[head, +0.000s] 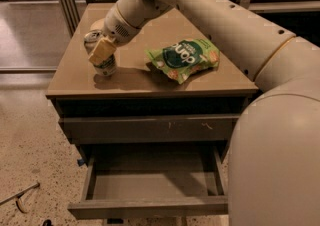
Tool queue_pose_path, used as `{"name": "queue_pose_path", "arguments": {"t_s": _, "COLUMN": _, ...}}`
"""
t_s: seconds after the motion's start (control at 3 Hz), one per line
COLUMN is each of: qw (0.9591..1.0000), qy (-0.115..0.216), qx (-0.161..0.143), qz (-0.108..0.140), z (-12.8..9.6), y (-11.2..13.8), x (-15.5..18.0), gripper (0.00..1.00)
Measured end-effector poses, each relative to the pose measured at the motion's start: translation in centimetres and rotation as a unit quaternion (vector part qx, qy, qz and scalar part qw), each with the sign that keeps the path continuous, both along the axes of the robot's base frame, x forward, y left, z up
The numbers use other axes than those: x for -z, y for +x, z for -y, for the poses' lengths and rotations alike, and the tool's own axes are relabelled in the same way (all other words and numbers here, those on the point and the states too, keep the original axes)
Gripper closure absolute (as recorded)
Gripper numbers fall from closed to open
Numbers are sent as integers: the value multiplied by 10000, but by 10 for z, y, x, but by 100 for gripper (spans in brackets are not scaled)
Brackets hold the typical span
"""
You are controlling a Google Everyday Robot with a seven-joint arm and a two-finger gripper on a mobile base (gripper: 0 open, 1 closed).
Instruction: Place 7up can into middle drawer
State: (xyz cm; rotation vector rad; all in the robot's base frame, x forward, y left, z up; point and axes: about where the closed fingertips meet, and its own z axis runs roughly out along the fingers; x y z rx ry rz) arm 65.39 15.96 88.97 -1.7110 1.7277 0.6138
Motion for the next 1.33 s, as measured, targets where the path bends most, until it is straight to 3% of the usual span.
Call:
{"name": "queue_pose_path", "arguments": {"t_s": 0.33, "qw": 9997, "qy": -123, "qx": 119, "qz": 173, "z": 21, "y": -44, "x": -31, "gripper": 100}}
{"name": "queue_pose_path", "arguments": {"t_s": 0.67, "qw": 9987, "qy": -421, "qx": 219, "qz": 175, "z": 35, "y": -129, "x": -41, "gripper": 100}}
{"name": "queue_pose_path", "arguments": {"t_s": 1.0, "qw": 9987, "qy": -418, "qx": 219, "qz": 178, "z": 35, "y": -129, "x": -41, "gripper": 100}}
{"name": "queue_pose_path", "arguments": {"t_s": 1.33, "qw": 9984, "qy": -492, "qx": 261, "qz": 121, "z": 40, "y": -147, "x": -30, "gripper": 100}}
